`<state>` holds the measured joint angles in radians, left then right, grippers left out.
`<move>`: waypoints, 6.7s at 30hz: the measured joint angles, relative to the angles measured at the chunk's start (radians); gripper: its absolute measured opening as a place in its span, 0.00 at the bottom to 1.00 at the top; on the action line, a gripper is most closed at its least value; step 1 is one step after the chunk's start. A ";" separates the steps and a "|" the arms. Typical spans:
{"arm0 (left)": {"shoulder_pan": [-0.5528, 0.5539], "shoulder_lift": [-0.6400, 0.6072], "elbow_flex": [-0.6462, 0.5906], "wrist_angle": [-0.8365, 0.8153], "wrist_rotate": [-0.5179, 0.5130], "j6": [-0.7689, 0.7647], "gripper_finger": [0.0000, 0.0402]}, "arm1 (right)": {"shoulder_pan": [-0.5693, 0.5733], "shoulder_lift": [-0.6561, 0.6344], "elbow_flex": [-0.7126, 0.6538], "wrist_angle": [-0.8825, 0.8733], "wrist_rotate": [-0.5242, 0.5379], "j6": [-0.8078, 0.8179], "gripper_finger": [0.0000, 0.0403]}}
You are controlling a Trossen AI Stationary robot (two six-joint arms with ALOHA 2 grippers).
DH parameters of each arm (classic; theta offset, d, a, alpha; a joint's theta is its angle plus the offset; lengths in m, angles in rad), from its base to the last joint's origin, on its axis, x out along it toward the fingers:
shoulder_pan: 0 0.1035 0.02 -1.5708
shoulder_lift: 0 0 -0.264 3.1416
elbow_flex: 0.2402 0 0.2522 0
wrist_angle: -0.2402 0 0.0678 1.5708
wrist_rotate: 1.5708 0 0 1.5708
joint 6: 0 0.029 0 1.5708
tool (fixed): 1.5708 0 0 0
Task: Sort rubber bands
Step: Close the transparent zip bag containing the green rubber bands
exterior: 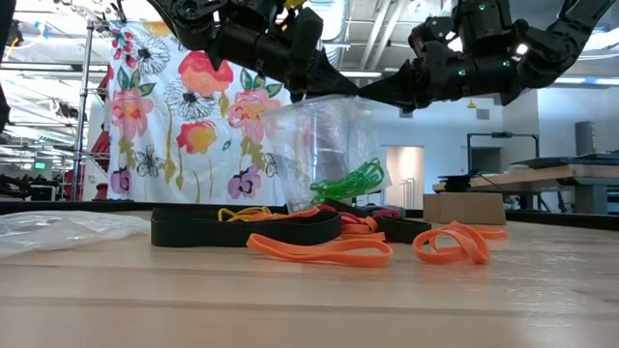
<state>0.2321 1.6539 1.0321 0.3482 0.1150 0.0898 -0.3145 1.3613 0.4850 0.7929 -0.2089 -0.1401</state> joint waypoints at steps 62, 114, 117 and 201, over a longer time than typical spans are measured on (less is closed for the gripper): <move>0.000 -0.195 0.000 -0.387 -0.064 -0.101 0.06 | -0.029 -0.241 0.000 -0.224 0.081 -0.052 0.00; 0.004 -0.248 0.113 -0.712 -0.028 -0.114 0.06 | 0.033 -0.116 0.537 -1.053 0.075 -0.249 0.63; 0.004 -0.248 0.119 -0.717 -0.025 -0.102 0.06 | 0.068 -0.004 0.655 -1.154 0.073 -0.303 0.62; -0.066 -0.522 -0.179 -0.475 -0.013 0.053 0.37 | 0.384 -0.094 0.408 -1.926 0.342 0.694 0.01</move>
<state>0.1658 1.1320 0.8536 -0.1272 0.1015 0.1424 0.0695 1.2672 0.8927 -1.1334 0.1333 0.5542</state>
